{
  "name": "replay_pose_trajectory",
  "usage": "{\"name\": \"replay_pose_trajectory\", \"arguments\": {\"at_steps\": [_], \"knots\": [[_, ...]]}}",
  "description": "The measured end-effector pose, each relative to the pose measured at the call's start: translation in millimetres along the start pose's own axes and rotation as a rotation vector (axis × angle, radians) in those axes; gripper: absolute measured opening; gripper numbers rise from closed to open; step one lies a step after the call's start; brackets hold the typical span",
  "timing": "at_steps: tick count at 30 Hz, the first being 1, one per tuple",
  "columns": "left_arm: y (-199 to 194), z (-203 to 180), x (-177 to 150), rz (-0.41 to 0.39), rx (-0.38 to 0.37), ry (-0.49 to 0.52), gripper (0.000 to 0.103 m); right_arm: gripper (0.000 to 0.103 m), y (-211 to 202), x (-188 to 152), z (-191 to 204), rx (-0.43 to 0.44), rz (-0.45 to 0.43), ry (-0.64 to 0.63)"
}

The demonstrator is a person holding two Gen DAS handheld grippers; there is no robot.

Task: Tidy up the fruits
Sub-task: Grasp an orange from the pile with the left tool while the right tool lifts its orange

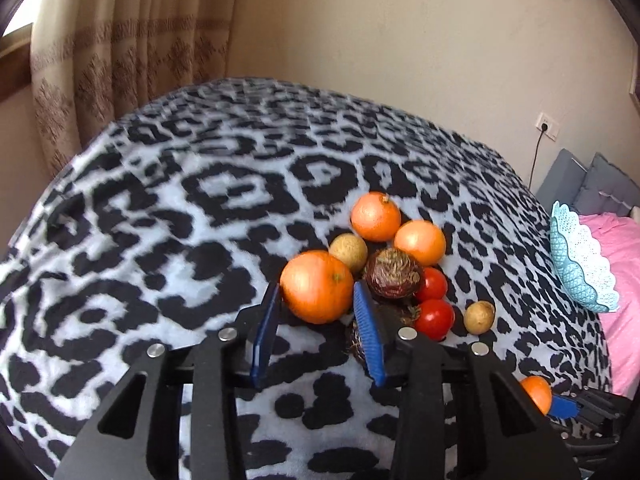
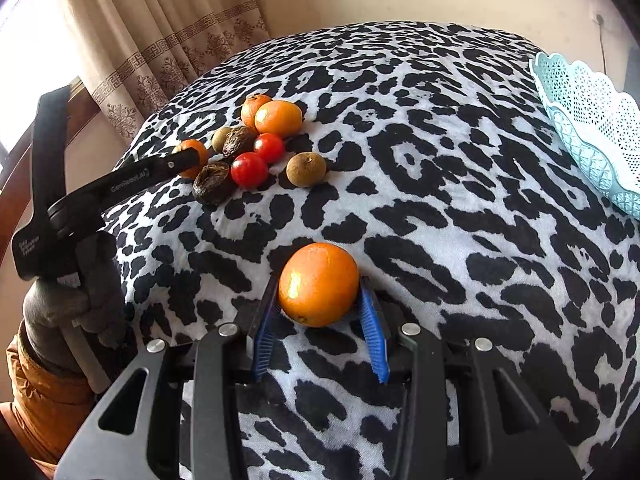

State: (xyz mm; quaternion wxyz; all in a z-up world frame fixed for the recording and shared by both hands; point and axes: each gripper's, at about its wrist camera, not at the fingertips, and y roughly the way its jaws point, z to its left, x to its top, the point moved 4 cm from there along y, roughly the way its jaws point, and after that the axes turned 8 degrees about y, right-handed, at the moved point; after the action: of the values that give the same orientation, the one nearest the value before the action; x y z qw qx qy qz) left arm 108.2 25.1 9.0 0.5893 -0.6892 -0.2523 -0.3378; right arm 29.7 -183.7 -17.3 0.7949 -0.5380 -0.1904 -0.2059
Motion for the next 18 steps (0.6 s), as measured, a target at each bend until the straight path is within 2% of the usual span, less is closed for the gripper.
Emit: {"name": "replay_pose_trajectory", "arguments": {"at_steps": [1,2,3,5,9,10,11,12,13,18], "knots": [[-4.3,0.0,0.8,-0.02,0.016,0.007,0.036,0.04,-1.1,0.5,0.1,-0.001,-0.003,0.002],[-7.7,-0.2,1.3,-0.037,0.029,0.016,0.028,0.04,-2.0,1.0,0.6,-0.003,-0.006,0.002],[-10.2,-0.7,1.8,-0.049,0.04,0.025,0.025,0.04,-3.7,2.0,0.9,-0.006,-0.011,0.0],[-12.1,-1.5,2.4,-0.057,0.05,0.036,0.025,0.04,-5.5,3.5,0.8,-0.012,-0.02,-0.001],[-7.1,-1.6,1.1,-0.037,0.02,0.025,0.028,0.04,-5.3,2.4,-1.5,-0.015,-0.02,0.009],[-6.2,-1.6,1.1,-0.032,0.013,0.024,0.029,0.04,-4.4,1.4,-2.0,-0.014,-0.017,0.011],[-5.4,-1.3,0.8,-0.026,0.01,0.022,0.041,0.04,-3.7,0.6,-1.9,-0.013,-0.014,0.012],[-3.2,-0.6,0.1,-0.014,0.011,0.018,0.061,0.04,-3.0,-0.5,-1.4,-0.011,-0.012,0.012],[-1.2,-0.1,-0.9,-0.006,0.013,0.012,0.066,0.04,-2.6,-1.3,-0.8,-0.01,-0.01,0.01],[15.6,9.7,-5.0,0.078,-0.023,-0.051,0.067,0.04,-1.7,-3.8,1.1,-0.004,-0.009,0.009]]}}
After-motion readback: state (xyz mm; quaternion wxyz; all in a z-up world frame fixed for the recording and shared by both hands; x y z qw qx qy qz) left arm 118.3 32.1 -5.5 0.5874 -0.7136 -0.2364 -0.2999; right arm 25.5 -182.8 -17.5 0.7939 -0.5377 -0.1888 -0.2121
